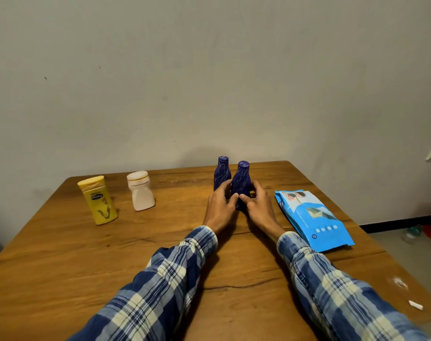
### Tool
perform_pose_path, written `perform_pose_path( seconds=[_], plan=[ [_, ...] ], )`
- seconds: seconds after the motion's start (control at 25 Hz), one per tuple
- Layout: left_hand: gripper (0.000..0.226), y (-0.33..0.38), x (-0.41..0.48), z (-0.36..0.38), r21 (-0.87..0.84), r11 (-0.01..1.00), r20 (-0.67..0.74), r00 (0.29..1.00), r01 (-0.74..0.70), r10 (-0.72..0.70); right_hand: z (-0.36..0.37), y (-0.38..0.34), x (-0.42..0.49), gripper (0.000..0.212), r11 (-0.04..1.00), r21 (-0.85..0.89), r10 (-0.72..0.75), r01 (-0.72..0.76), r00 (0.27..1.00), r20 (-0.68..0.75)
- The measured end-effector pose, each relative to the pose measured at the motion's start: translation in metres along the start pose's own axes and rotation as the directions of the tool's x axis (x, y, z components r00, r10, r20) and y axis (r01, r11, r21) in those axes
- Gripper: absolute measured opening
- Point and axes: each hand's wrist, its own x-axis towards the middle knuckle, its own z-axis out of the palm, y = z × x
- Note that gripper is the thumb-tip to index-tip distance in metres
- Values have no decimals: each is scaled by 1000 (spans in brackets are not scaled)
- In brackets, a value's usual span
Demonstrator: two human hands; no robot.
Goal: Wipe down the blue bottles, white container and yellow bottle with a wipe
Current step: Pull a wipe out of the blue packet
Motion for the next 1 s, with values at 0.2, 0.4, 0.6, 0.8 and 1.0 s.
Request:
perform_pose_path(
  seconds=[0.2,0.4,0.6,0.8,1.0],
  plan=[
    [41,-9,-27,-39,-38,999,-30,999,-12,11,13,-22,-29,44,997,63,-48,41,992,118],
    [40,-24,-57,-78,-87,996,-16,1000,-2,0,36,-38,-51,41,989,138,-90,56,965,248],
    [32,-47,-73,-103,-201,979,44,999,23,-14,58,-40,-65,41,985,163,-108,59,944,313],
    [38,-54,-76,-106,-301,953,60,998,31,-14,63,-40,-64,40,985,153,-126,75,927,354],
    [37,-55,-73,-106,-378,925,41,999,37,-23,61,-39,-63,43,984,160,-137,83,920,368]
  ],
)
